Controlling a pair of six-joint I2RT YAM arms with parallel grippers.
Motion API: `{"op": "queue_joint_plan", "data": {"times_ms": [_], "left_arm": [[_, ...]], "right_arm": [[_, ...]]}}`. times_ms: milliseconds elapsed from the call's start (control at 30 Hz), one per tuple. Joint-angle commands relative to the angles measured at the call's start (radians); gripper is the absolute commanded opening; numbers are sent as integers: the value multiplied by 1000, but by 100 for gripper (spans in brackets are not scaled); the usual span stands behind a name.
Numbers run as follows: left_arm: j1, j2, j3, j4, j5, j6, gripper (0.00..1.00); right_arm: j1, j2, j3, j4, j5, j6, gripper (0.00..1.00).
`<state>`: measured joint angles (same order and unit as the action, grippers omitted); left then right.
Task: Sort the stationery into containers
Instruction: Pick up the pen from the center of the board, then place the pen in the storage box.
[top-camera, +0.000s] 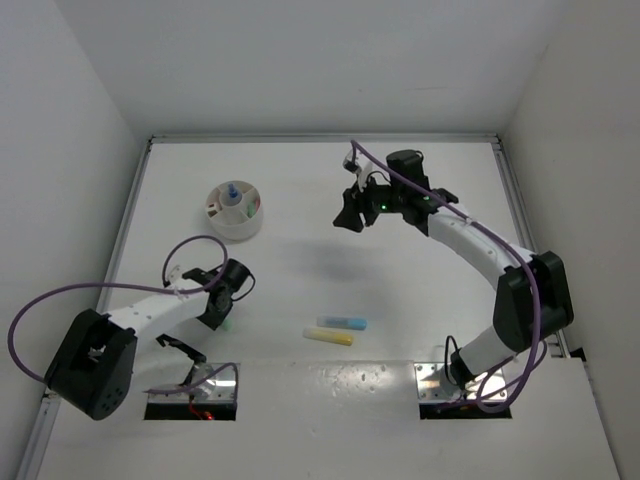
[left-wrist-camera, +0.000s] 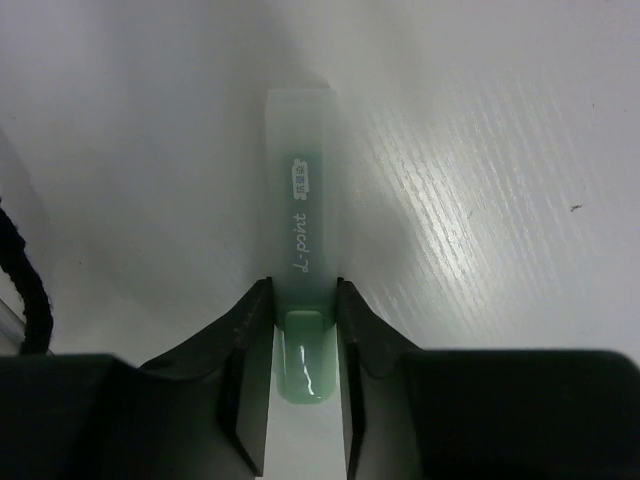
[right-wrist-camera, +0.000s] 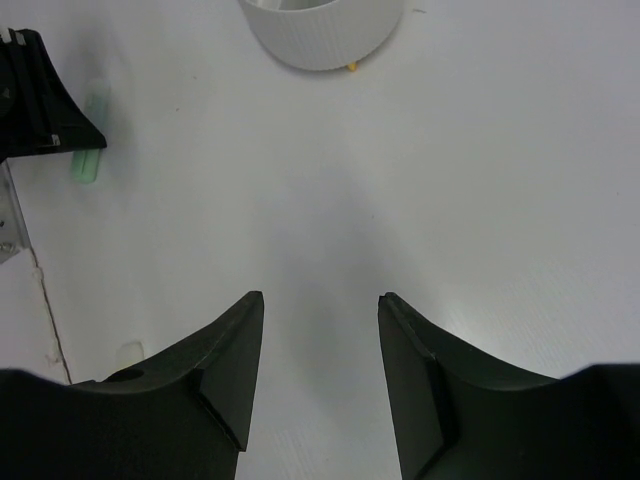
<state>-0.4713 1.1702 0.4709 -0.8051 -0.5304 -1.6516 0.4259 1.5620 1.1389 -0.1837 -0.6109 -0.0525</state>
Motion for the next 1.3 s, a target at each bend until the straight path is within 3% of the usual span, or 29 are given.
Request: {"op": "queue_joint_plan", "data": {"times_ms": [0,200,267,300,333,367,400,433,500,600,667,800,933,1067,1267], "left_arm": [[22,23,-25,80,66,30,23],[22,-32,75,57,75,133,3],[22,-96,155,44,60,267,0],[22,-112,252,59,44,336,0],[22,-112,308,60,31,398,0],[22,-121,365,82,30,470,0],[22,-121,462,83,-8,639,0],[22,-106,504,83,-41,686,0],[22,-96,558,150,-78,857,0],[31,-96,569,286,-147,1001,0],[43,-49,580,302,-221,1001,0],[62,49,607,302,-364,867,0],[88,146,661,302,-365,787,0],[88,272,715,293,-460,736,0],[88,373,716,293,-519,541,0]], "right_arm": [[-15,-33,-5,50,-49,20,50],[-44,-42,-24,59,-69,39,50],[-44,-42,-24,49,-78,39,50],[-44,-31,-24,32,-93,25,46],[-53,-20,-12,-2,-105,10,31],[-53,-20,-11,-20,-115,-4,21],[-53,-5,1,-40,-134,-18,10],[-53,15,15,-60,-135,-52,0],[-53,26,38,-117,-144,-82,0],[-53,50,47,-135,-110,-95,0],[-62,50,47,-135,-98,-104,0],[-62,50,38,-126,-87,-104,0],[-62,59,38,-126,-87,-104,0],[-72,69,38,-126,-98,-104,0],[-72,69,38,-126,-107,-104,0]]}}
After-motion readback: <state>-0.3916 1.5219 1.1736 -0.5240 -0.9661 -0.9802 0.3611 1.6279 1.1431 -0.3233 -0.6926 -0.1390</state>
